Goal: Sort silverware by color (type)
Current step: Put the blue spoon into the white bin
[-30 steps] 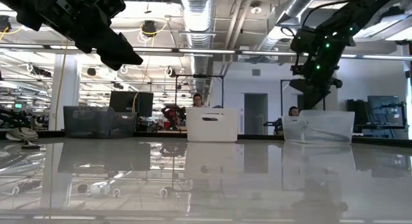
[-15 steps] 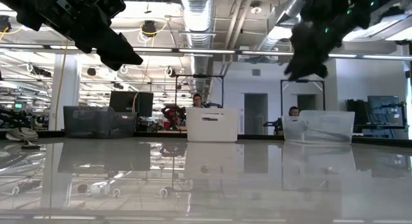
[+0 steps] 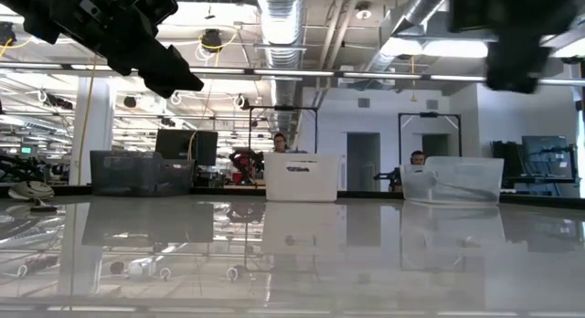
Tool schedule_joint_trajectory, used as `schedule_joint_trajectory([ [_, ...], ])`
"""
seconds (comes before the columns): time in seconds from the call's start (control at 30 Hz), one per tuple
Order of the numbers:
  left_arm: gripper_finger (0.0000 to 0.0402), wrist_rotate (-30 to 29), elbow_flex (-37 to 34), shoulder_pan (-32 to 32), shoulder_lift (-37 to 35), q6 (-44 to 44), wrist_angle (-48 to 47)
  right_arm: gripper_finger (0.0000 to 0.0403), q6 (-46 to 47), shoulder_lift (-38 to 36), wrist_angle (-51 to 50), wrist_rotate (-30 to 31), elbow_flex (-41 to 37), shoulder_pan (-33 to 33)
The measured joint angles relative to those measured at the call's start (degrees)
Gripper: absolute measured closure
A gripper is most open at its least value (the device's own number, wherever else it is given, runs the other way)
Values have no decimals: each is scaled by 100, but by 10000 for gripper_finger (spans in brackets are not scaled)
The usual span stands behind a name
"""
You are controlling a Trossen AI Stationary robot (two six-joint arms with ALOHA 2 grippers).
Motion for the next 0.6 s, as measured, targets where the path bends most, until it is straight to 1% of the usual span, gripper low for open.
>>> schedule_joint_trajectory([
  [0.1,235,-4,0,0,0,94,67,277,869,296,-181,262,0,778],
  [0.23,235,-4,2,0,0,128,307,277,2283,704,-433,276,0,1514],
  [0.3,235,-5,2,0,0,185,351,277,3016,873,-521,144,0,1784],
  [0.4,235,-6,2,0,0,274,362,277,3918,1057,-600,-211,0,2073],
  [0.5,235,-6,2,0,0,365,378,277,4561,1172,-853,-525,0,2270],
  [0.6,235,-7,2,0,0,367,387,277,4928,1195,-1426,-710,0,2394],
])
